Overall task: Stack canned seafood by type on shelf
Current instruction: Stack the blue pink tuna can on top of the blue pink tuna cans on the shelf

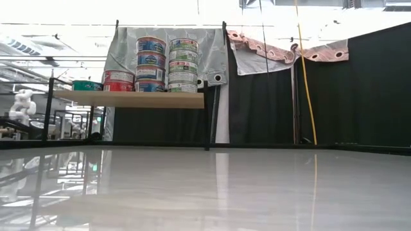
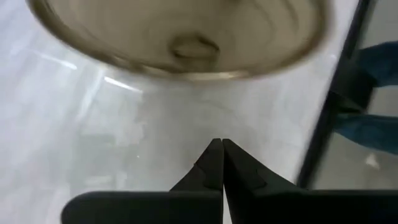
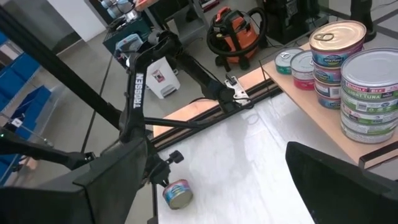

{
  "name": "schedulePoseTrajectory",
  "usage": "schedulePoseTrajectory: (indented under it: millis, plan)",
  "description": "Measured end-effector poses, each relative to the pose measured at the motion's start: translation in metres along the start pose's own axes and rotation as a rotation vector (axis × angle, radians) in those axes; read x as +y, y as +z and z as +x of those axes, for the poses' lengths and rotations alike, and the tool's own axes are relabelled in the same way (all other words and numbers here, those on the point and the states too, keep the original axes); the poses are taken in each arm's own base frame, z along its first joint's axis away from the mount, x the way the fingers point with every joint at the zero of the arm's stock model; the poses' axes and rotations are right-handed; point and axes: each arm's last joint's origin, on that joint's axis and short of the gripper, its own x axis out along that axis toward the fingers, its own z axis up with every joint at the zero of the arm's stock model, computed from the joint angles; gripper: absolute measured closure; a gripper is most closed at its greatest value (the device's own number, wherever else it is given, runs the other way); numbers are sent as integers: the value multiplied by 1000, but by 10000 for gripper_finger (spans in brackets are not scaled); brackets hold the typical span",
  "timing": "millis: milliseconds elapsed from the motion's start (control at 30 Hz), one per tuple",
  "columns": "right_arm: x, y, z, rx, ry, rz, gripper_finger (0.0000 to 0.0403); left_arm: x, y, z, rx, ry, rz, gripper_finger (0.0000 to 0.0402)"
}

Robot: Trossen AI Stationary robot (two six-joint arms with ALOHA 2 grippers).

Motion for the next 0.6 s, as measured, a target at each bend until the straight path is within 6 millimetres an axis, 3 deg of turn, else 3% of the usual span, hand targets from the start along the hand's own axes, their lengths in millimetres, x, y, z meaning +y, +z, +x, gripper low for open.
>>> schedulePoseTrajectory:
  millis: [133,333,467,600]
  plan:
    - [0,0,0,0,0,-9,27,-10,3,-32,20,-115,-14,401]
    - [0,0,0,5,-3,-28,27,-11,36,-98,-42,-235,79,395]
    - [-1,-1,0,9,-9,-35,27,4,60,-130,-85,-202,287,355]
    - [-3,-2,0,15,-35,-6,27,25,83,-146,-113,-96,522,287]
